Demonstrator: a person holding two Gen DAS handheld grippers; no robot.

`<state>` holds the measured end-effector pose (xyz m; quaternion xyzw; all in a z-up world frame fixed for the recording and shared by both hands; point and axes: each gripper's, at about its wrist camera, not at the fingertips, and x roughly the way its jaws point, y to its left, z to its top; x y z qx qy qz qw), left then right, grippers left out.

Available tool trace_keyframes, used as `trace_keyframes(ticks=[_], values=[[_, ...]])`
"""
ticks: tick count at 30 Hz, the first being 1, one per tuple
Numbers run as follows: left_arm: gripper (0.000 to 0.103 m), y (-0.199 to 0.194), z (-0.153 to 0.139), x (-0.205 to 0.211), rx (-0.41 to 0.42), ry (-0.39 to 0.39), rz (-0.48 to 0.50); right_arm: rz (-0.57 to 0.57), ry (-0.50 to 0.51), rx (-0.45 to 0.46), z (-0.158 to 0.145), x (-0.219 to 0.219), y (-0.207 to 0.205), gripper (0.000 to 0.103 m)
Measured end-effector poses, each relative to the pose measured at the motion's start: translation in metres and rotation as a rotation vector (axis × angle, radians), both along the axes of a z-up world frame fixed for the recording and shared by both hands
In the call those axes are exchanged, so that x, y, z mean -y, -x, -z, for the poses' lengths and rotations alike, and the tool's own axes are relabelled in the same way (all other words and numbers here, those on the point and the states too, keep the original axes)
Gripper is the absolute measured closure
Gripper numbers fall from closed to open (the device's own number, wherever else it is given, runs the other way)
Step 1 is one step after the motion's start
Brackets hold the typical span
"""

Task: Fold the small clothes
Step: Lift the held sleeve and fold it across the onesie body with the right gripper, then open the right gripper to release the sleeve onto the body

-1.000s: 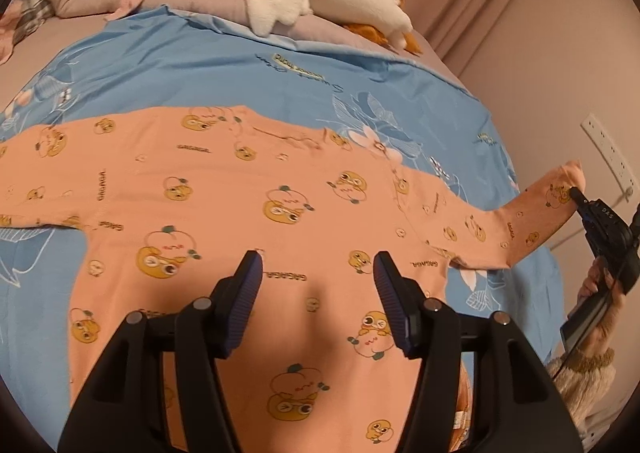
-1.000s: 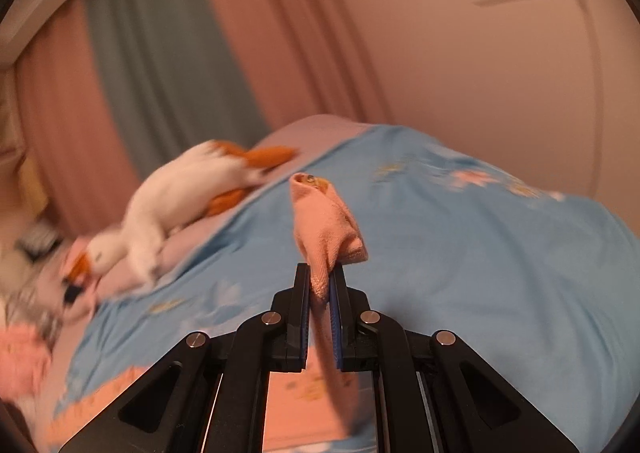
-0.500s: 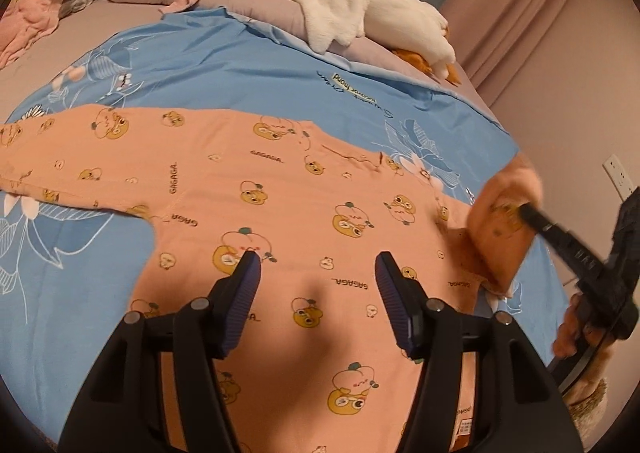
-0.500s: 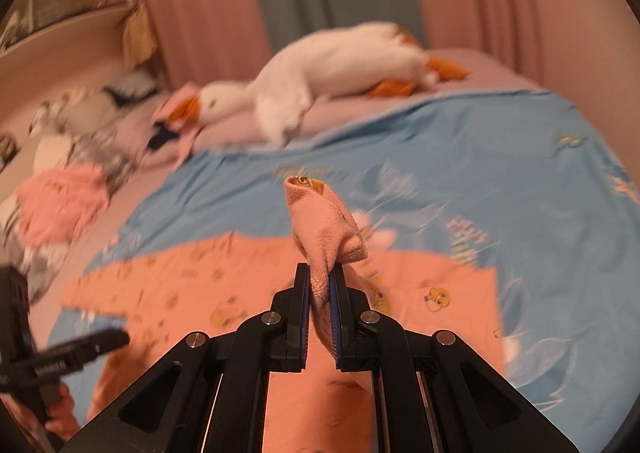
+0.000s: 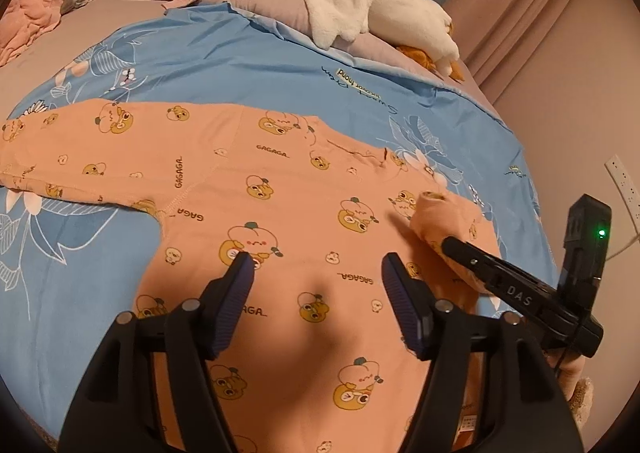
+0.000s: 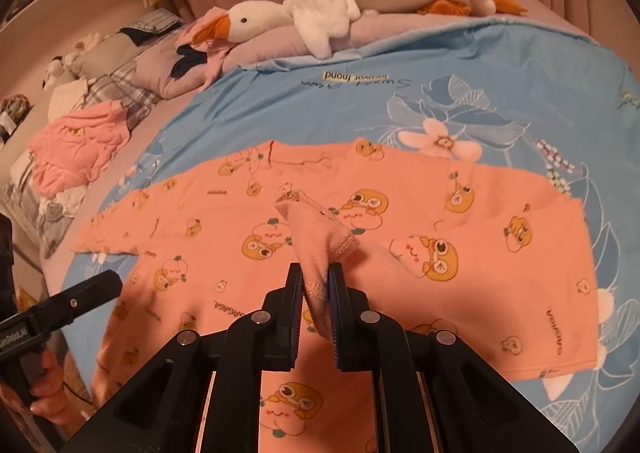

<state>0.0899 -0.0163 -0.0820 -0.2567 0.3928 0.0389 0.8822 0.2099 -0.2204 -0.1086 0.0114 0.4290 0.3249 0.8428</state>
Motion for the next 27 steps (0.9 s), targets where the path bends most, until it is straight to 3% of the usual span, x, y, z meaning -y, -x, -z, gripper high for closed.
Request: trace_keyframes(ticks=[1, 4, 6, 10, 12, 18, 22, 25, 27], values=[[0.032, -0.001, 0.000, 0.000, -0.001, 0.006, 0.000, 0.001, -0.002, -0.008, 0.001, 0.000, -0.001, 0.090], [0.030, -0.004, 0.001, 0.002, -0.015, 0.029, 0.003, 0.002, -0.026, -0.026, 0.001, 0.004, -0.002, 0.072], [0.030, -0.007, 0.000, 0.004, -0.016, 0.036, 0.009, 0.004, -0.039, -0.014, -0.003, 0.007, 0.000, 0.053], [0.029, -0.016, -0.007, 0.013, -0.010, 0.032, 0.034, 0.012, -0.065, 0.027, -0.015, 0.017, 0.002, 0.048], [0.025, -0.022, -0.008, 0.019, -0.013, 0.046, 0.059, 0.045, -0.069, 0.053, -0.019, 0.025, 0.000, 0.037], [0.023, -0.060, 0.009, 0.050, -0.067, 0.069, 0.140, 0.212, -0.071, 0.086, -0.022, 0.065, -0.017, 0.034], [0.025, -0.086, 0.036, 0.068, -0.148, 0.155, 0.182, 0.336, -0.060, 0.084, -0.018, 0.096, -0.031, 0.034], [0.040, -0.097, 0.047, 0.079, -0.182, 0.151, 0.200, 0.401, -0.107, 0.053, -0.015, 0.119, -0.038, 0.034], [0.045, -0.102, 0.057, 0.082, -0.199, 0.190, 0.200, 0.431, -0.124, 0.048, -0.014, 0.130, -0.040, 0.034]])
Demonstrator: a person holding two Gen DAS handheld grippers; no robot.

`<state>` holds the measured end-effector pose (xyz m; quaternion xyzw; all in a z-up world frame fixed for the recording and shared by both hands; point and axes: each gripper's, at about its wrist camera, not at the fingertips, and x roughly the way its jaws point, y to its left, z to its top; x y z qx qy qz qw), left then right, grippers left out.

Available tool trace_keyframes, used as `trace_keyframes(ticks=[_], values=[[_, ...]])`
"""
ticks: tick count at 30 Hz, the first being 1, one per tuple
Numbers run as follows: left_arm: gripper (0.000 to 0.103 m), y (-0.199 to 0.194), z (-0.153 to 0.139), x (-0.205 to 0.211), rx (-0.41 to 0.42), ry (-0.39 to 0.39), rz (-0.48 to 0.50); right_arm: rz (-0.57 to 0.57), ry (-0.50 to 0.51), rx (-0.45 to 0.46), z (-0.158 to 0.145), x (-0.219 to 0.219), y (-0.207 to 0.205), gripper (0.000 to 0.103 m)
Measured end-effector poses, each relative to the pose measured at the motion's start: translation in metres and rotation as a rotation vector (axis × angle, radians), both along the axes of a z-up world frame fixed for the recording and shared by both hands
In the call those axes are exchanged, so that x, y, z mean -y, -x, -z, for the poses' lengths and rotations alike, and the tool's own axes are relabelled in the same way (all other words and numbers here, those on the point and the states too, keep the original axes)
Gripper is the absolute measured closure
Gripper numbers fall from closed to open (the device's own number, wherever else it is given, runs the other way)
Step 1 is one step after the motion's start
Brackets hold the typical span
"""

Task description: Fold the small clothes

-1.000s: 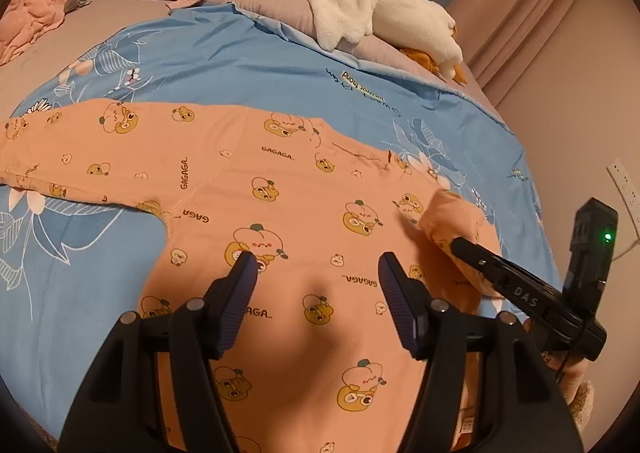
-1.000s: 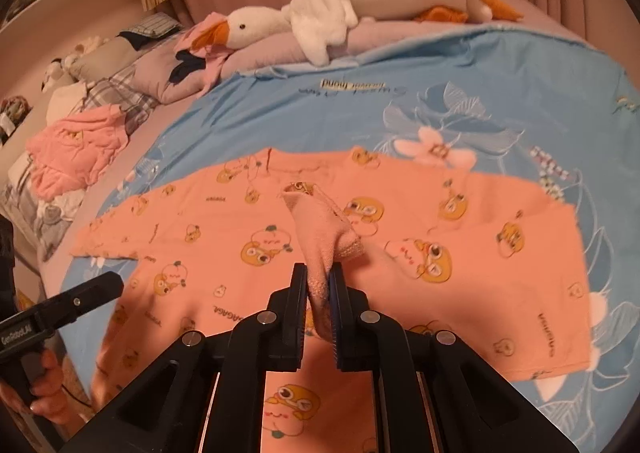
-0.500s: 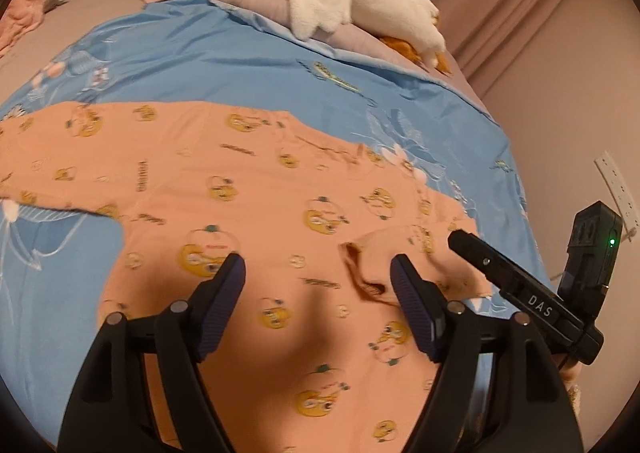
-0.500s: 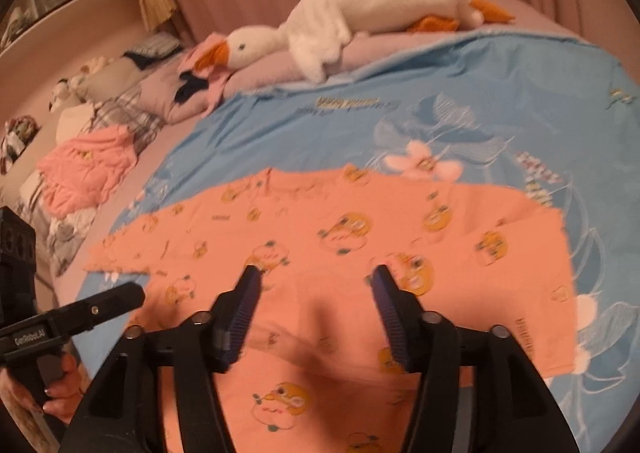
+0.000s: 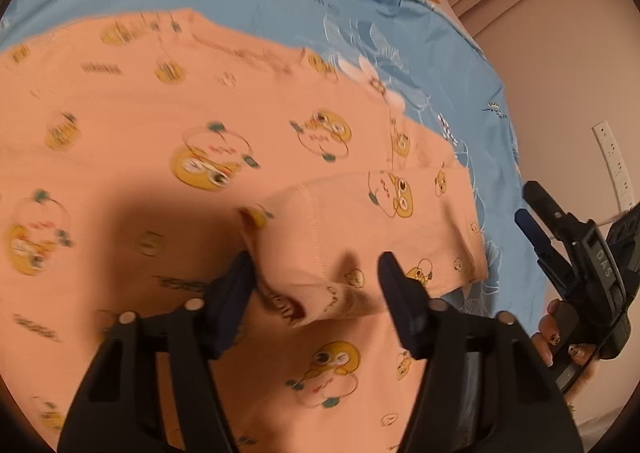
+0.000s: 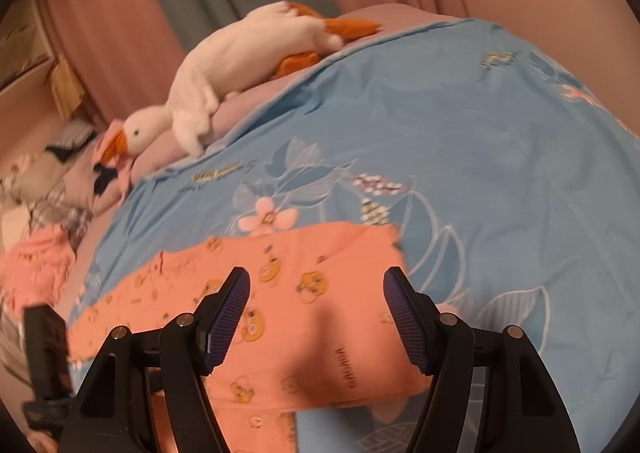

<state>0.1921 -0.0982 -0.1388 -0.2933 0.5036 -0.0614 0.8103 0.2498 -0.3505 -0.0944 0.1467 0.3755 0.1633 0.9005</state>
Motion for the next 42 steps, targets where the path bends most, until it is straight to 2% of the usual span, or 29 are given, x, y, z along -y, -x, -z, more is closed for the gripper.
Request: trace_keyframes(ticks=[2, 4, 6, 7, 8, 14, 24, 42], values=[[0.054, -0.001, 0.003, 0.000, 0.009, 0.002, -0.025, 0.022, -0.006, -0.002, 0.001, 0.007, 0.000, 0.034], [0.059, -0.002, 0.004, -0.002, 0.017, 0.004, -0.046, 0.032, -0.012, -0.006, 0.002, 0.011, 0.000, 0.034], [0.074, -0.001, 0.004, -0.003, 0.018, 0.001, -0.060, 0.041, -0.025, -0.015, 0.004, 0.016, -0.001, 0.034], [0.088, -0.001, 0.004, -0.002, 0.017, -0.010, -0.058, 0.043, -0.030, -0.021, 0.005, 0.016, -0.001, 0.034], [0.092, -0.001, 0.005, -0.001, 0.016, -0.018, -0.051, 0.043, -0.034, -0.024, 0.006, 0.017, -0.002, 0.034], [0.096, 0.003, -0.005, 0.002, 0.053, -0.019, -0.054, 0.032, -0.039, -0.034, 0.008, 0.016, -0.002, 0.034], [0.096, 0.012, -0.069, -0.009, 0.202, -0.097, -0.077, 0.030, -0.043, -0.047, 0.011, 0.018, -0.004, 0.034], [0.098, 0.025, -0.111, -0.064, 0.264, -0.121, -0.201, -0.057, -0.014, -0.066, 0.015, -0.009, -0.003, 0.034]])
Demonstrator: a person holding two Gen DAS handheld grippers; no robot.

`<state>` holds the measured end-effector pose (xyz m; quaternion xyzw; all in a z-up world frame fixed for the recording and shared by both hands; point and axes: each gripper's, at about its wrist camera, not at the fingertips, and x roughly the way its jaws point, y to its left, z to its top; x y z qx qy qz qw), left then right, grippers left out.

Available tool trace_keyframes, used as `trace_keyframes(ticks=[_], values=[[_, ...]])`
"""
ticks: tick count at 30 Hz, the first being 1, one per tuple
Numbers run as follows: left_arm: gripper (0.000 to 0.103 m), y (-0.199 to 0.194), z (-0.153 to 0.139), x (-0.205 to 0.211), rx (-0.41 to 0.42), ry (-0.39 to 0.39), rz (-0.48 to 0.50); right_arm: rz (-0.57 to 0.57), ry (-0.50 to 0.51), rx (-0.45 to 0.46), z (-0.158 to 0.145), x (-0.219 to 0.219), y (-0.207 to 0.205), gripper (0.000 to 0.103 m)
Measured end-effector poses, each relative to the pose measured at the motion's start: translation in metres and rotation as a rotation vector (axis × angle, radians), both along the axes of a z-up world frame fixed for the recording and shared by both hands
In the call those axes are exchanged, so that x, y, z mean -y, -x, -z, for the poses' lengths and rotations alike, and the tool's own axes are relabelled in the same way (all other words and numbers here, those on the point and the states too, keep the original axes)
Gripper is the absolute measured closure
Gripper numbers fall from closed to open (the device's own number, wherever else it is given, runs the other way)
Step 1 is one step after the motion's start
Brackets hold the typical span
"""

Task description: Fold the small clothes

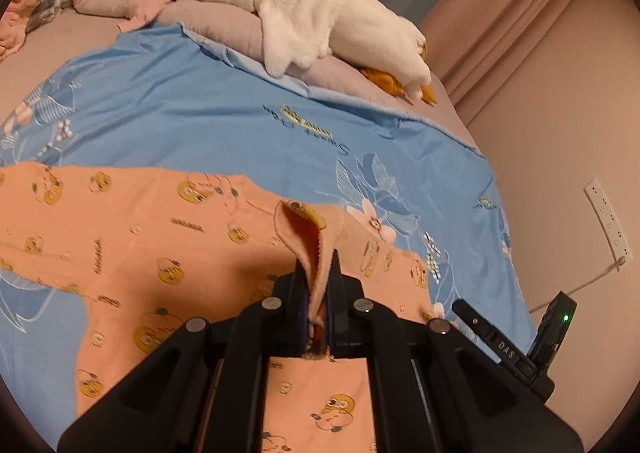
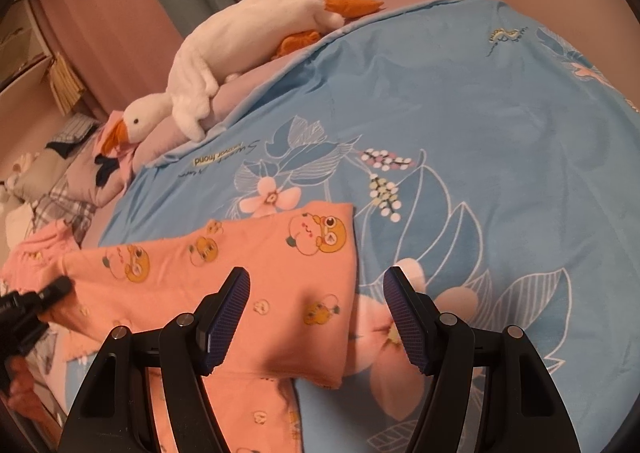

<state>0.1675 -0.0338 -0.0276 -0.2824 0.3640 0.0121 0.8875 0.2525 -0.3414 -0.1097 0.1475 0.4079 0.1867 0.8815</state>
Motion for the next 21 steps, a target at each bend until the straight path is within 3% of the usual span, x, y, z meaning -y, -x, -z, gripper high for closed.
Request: trace_keyframes(ticks=[21], values=[[0.099, 0.012, -0.012, -0.060, 0.016, -0.030, -0.144, -0.080, 0.022, -0.058, 0.012, -0.025, -0.002, 0.034]])
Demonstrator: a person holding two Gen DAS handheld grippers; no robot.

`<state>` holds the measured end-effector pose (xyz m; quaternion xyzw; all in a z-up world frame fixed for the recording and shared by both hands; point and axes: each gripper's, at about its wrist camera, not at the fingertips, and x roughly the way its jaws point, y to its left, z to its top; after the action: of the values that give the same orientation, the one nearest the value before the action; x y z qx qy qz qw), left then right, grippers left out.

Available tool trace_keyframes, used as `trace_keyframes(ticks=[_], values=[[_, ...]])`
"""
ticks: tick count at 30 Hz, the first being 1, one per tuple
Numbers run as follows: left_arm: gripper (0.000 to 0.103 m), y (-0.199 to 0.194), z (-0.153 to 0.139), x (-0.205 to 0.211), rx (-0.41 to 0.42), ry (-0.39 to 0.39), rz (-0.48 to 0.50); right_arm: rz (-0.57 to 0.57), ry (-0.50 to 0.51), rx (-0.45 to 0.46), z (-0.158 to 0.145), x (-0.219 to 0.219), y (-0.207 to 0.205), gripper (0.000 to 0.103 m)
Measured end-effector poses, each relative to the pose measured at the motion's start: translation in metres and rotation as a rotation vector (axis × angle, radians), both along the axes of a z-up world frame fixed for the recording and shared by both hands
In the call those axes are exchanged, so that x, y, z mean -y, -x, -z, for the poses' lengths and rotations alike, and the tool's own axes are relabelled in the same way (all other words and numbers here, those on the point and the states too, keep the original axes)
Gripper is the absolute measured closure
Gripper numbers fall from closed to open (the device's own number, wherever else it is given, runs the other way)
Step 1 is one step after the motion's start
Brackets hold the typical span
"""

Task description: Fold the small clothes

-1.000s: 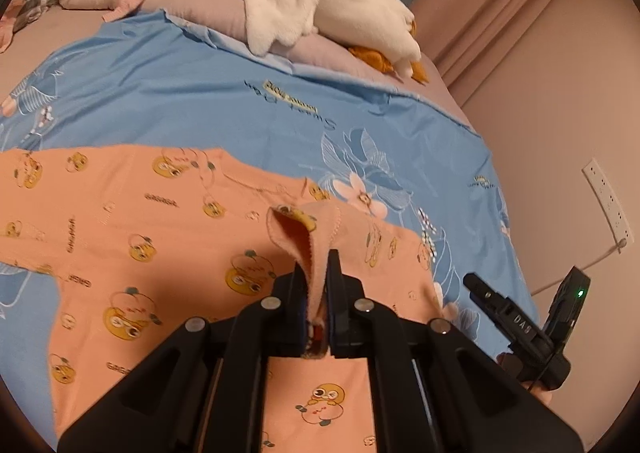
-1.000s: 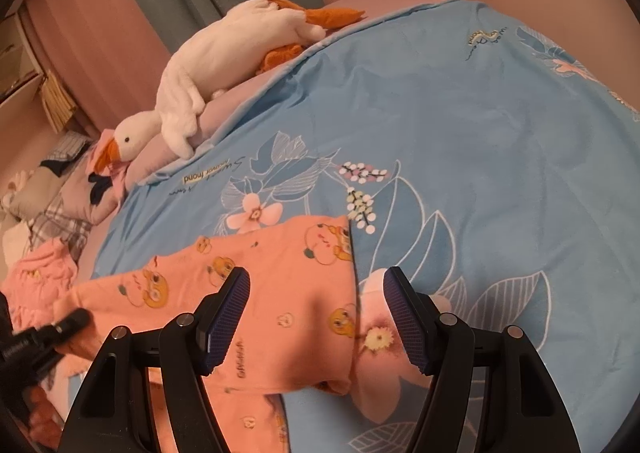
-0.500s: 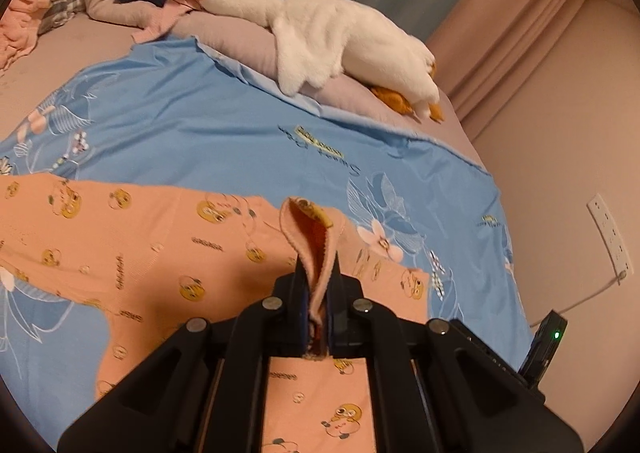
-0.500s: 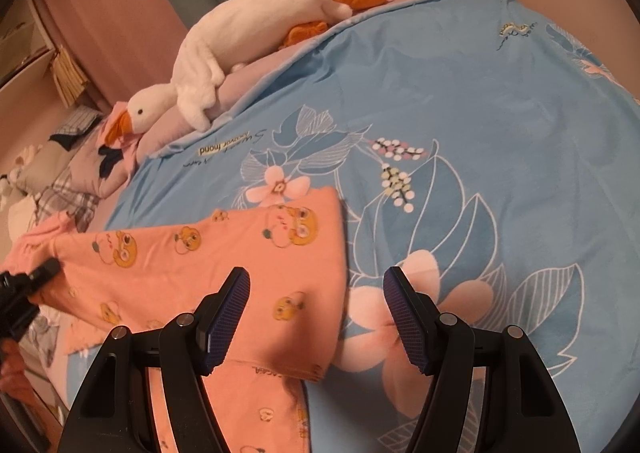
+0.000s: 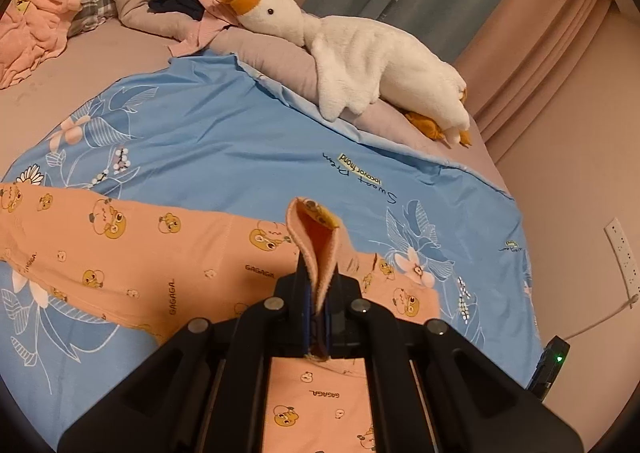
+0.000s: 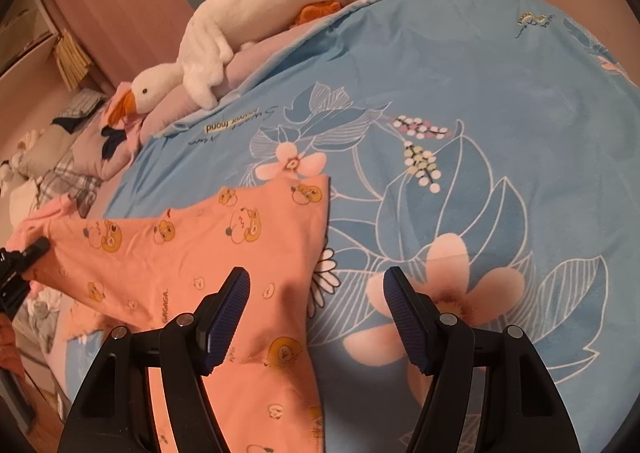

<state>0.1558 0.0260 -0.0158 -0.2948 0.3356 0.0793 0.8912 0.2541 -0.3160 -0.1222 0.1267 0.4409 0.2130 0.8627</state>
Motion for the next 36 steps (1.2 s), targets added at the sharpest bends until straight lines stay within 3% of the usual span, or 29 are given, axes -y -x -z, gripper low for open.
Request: trace_keyframes(ticks=[17, 29, 36], values=[[0.099, 0.007, 0.008, -0.023, -0.055, -0.044, -0.049, -0.075, 0.026, -0.039, 0.010, -0.023, 0.000, 0.035], [0.099, 0.001, 0.044, -0.039, -0.148, -0.063, -0.079, -0.109, 0.077, -0.058, 0.018, -0.039, 0.001, 0.064], [0.099, -0.001, 0.057, -0.045, -0.179, -0.070, -0.097, -0.113, 0.087, -0.057, 0.019, -0.041, 0.002, 0.065]])
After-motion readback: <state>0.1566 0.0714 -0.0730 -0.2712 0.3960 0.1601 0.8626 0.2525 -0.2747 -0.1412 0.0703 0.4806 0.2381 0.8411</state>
